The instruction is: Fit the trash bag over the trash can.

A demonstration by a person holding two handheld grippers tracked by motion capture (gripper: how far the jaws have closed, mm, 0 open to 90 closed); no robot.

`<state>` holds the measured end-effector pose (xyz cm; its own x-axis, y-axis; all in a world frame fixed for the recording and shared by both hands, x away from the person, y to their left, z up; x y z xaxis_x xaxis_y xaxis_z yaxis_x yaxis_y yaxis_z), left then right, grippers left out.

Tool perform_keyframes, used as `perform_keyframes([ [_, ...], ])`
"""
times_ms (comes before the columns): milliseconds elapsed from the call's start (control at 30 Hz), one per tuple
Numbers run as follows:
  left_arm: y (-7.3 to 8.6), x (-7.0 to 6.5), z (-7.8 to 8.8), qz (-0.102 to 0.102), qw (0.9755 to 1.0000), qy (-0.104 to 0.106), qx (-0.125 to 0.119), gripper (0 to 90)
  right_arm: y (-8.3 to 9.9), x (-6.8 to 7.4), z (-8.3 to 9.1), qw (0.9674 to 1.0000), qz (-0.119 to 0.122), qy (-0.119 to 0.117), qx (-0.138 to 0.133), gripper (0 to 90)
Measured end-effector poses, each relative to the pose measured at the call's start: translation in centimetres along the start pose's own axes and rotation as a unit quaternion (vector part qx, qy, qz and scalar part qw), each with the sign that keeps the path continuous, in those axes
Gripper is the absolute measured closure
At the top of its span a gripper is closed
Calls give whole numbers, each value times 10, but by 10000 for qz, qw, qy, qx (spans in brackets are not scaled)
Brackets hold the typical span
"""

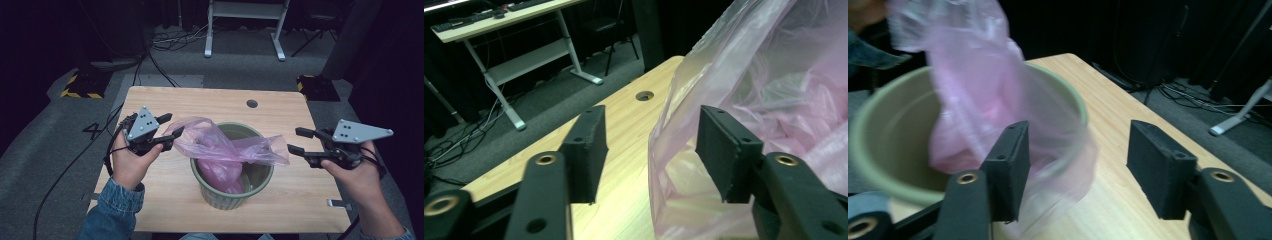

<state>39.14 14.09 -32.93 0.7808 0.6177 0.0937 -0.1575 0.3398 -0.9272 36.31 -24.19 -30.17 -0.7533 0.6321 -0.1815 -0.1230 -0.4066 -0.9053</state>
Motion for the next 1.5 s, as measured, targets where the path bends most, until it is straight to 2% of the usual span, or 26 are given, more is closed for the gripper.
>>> perform_keyframes([
  [100, -1, -2, -6, -27, 9999, 115, 11, 469, 0, -4, -18, 9999, 54, -50, 132, 425],
  [200, -2, -3, -8, -29, 9997, 235, 26, 550, -4, -1, -39, 9994, 173, -212, 191, 456],
  [233, -3, -4, -10, -30, 9996, 292, 49, 600, -6, 0, -43, 9992, 206, -270, 189, 506],
  [267, -3, -4, -10, -60, 9995, 307, 79, 727, -9, 3, -49, 9983, 284, -445, 231, 663],
  [333, -1, -3, -11, -187, 9991, 272, 259, 876, -9, 6, -54, 9972, 273, -593, 378, 837],
  [367, 1, -2, -12, -197, 9990, 214, 352, 898, -8, 7, -55, 9968, 206, -625, 464, 900],
  [467, 10, 6, -12, -92, 9979, 73, 632, 900, -1, 0, -57, 9964, -32, -429, 733, 900],
  [567, 22, 15, -13, 93, 9965, 7, 836, 900, 11, -11, -57, 9945, -298, -258, 969, 900],
  [667, 32, 21, -14, 242, 9948, -14, 988, 900, 27, -22, -58, 9902, -583, -158, 1256, 900],
  [900, 52, 27, -21, 483, 9892, 36, 1386, 900, 48, -34, -59, 9841, -806, -109, 1579, 900],
  [1033, 66, 30, -22, 593, 9852, 76, 1604, 900, 63, -34, -60, 9801, -763, -53, 1829, 900],
  [1067, 68, 31, -22, 633, 9852, 108, 1587, 900, 68, -34, -60, 9791, -776, -57, 1881, 900],
  [1100, 69, 30, -23, 649, 9864, 168, 1503, 900, 71, -34, -61, 9786, -800, -77, 1896, 900],
  [1133, 69, 29, -24, 605, 9869, 195, 1485, 900, 74, -34, -61, 9788, -842, -132, 1861, 900],
  [1200, 65, 26, -23, 520, 9879, 173, 1448, 900, 70, -35, -59, 9826, -877, -214, 1621, 900],
  [1233, 62, 25, -23, 490, 9890, 165, 1386, 900, 67, -37, -58, 9846, -879, -194, 1497, 846],
  [1267, 60, 25, -23, 484, 9894, 168, 1355, 900, 60, -40, -56, 9880, -847, -84, 1288, 726],
  [1367, 51, 24, -21, 444, 9914, 165, 1217, 900, 46, -46, -53, 9929, -568, 257, 1015, 427],
  [1500, 49, 19, -21, 426, 9917, 198, 1197, 900, 34, -40, -51, 9957, -244, 203, 865, 335],
])
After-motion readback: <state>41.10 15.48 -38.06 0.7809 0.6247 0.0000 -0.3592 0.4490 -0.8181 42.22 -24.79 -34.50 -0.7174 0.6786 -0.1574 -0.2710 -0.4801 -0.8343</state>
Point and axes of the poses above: each handheld gripper's, and its own axes: z roughly backward along the jaws, y roughly out of its underside, x roughly to its left, the point moved 6 cm from there along -z, roughly forward along the jaws, and after that the axes turned 8 degrees about y, right-handed, at the moved point
